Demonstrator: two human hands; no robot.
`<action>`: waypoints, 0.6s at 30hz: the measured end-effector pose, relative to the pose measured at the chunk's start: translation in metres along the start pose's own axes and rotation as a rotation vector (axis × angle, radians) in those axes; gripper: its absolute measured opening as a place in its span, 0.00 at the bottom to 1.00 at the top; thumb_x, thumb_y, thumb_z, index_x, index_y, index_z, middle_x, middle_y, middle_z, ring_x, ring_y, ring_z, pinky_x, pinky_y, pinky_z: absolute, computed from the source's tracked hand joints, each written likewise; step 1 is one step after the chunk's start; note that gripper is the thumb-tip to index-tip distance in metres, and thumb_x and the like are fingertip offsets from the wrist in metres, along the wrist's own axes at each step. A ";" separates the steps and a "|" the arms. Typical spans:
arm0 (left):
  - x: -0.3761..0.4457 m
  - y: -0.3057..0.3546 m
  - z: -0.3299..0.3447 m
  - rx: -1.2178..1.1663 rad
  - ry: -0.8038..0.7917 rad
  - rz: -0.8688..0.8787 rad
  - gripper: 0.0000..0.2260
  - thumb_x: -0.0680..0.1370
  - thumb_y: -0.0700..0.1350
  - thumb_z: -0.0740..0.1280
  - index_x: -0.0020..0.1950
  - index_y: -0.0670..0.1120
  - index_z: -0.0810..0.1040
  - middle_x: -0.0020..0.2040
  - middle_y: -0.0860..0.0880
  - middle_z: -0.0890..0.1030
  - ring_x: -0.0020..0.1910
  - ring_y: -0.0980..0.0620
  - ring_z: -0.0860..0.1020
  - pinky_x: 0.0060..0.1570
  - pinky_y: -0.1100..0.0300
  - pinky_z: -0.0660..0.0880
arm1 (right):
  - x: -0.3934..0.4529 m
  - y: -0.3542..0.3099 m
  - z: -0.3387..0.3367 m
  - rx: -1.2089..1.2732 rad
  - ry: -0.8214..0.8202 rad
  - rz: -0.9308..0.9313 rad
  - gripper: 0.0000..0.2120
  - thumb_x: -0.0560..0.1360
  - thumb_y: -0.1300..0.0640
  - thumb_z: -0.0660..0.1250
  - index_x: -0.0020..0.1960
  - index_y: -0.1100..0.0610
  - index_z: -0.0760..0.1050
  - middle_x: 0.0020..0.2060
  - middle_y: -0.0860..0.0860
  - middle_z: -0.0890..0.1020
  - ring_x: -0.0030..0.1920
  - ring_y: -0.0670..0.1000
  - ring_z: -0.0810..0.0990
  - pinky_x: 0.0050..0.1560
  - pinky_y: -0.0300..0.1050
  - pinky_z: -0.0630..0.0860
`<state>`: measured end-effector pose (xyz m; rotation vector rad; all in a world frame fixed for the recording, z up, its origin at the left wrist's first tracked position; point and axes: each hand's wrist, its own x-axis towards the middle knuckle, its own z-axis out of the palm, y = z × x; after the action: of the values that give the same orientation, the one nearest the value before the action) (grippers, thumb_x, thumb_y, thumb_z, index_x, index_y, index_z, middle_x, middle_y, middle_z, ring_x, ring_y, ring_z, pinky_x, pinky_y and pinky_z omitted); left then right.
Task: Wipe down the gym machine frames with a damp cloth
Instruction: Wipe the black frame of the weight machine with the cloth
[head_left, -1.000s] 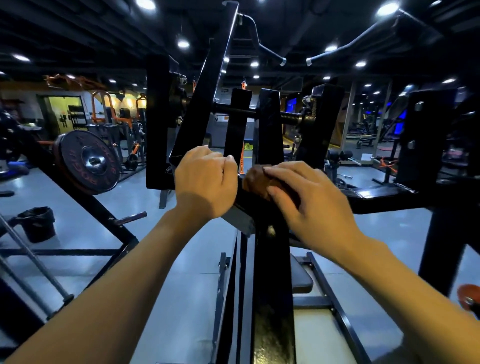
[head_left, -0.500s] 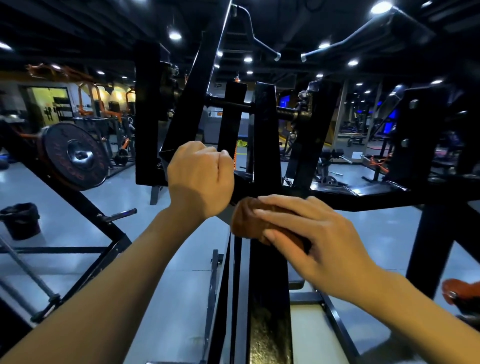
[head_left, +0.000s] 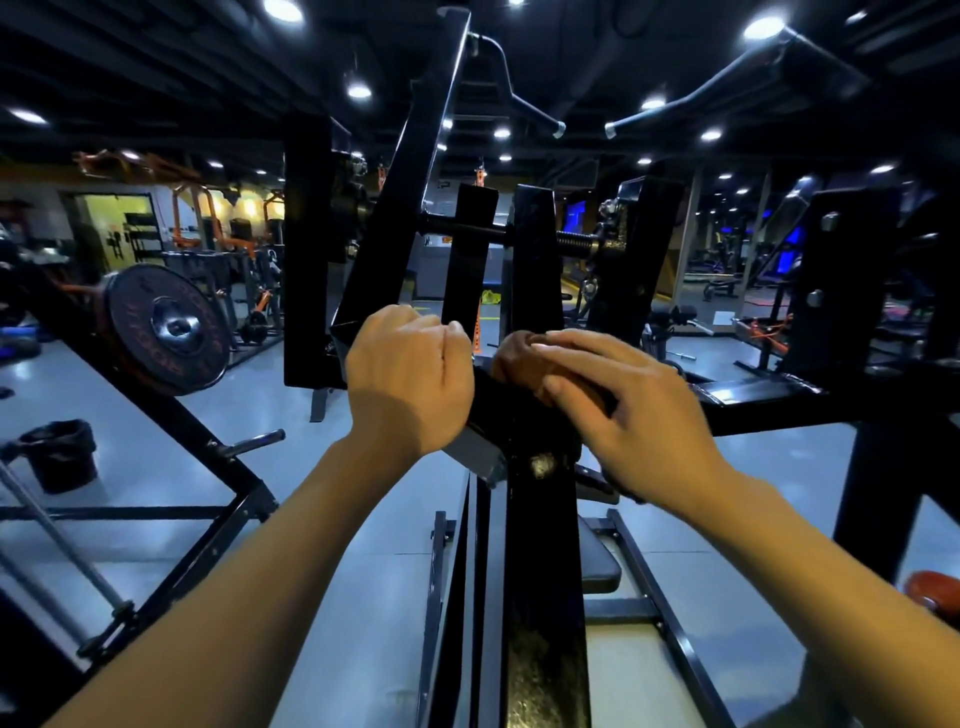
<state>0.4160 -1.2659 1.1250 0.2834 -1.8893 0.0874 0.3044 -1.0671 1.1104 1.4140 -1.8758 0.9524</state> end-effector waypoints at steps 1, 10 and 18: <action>0.000 0.000 0.000 0.002 0.008 0.009 0.24 0.83 0.45 0.54 0.28 0.42 0.71 0.27 0.48 0.71 0.33 0.46 0.69 0.43 0.59 0.58 | 0.002 -0.004 0.005 -0.010 0.019 0.002 0.16 0.83 0.44 0.64 0.70 0.40 0.78 0.70 0.35 0.76 0.61 0.48 0.79 0.60 0.48 0.79; -0.002 -0.007 0.008 -0.043 0.051 0.078 0.22 0.83 0.44 0.54 0.29 0.42 0.70 0.27 0.49 0.68 0.33 0.47 0.64 0.50 0.45 0.72 | 0.007 0.003 0.007 -0.014 0.056 0.007 0.15 0.84 0.44 0.63 0.68 0.41 0.79 0.68 0.35 0.76 0.62 0.47 0.79 0.58 0.47 0.79; -0.003 -0.008 0.012 -0.059 0.124 0.107 0.21 0.83 0.43 0.55 0.29 0.43 0.67 0.27 0.50 0.65 0.32 0.48 0.61 0.50 0.45 0.73 | -0.005 0.014 -0.002 0.030 -0.042 -0.078 0.15 0.83 0.43 0.62 0.67 0.40 0.80 0.68 0.33 0.76 0.65 0.42 0.77 0.62 0.48 0.79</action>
<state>0.4077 -1.2760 1.1171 0.1334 -1.7796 0.1195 0.2921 -1.0599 1.1050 1.5245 -1.8296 0.9230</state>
